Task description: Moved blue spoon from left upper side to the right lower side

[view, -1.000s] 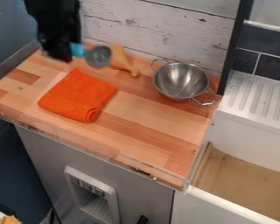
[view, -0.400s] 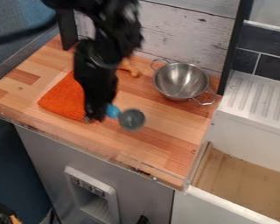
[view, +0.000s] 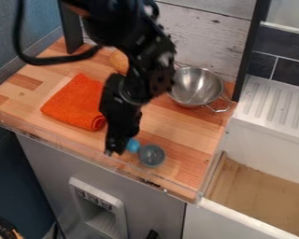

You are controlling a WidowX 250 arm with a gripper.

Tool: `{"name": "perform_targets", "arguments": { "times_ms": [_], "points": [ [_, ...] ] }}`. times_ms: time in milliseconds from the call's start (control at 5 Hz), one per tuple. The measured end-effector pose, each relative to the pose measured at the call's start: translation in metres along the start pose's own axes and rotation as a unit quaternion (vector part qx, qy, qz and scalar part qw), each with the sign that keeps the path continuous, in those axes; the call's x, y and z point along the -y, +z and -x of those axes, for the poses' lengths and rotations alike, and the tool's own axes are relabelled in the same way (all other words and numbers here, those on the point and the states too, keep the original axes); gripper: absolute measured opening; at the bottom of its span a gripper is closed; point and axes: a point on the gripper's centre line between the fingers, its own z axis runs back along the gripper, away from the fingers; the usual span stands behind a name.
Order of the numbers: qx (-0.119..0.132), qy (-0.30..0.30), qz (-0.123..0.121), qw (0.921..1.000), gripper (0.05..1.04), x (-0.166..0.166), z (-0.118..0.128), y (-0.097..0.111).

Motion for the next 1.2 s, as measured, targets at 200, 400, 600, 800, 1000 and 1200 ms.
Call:
{"name": "perform_targets", "arguments": {
  "times_ms": [200,400,600,800,1000,1200],
  "points": [
    [0.002,-0.005,-0.006,1.0000,0.420,0.003,0.008,-0.007],
    [-0.002,-0.005,-0.011,0.9999,0.493,0.006,0.013,-0.009],
    [-0.002,-0.010,-0.015,0.9998,0.805,0.009,0.012,-0.006],
    [-0.008,-0.020,-0.019,0.9996,1.008,0.008,0.014,-0.005],
    [-0.013,-0.014,-0.006,0.9998,1.007,0.013,0.003,0.012],
    [-0.011,-0.015,0.027,0.9995,1.001,0.020,-0.011,0.045]
  ]
}}
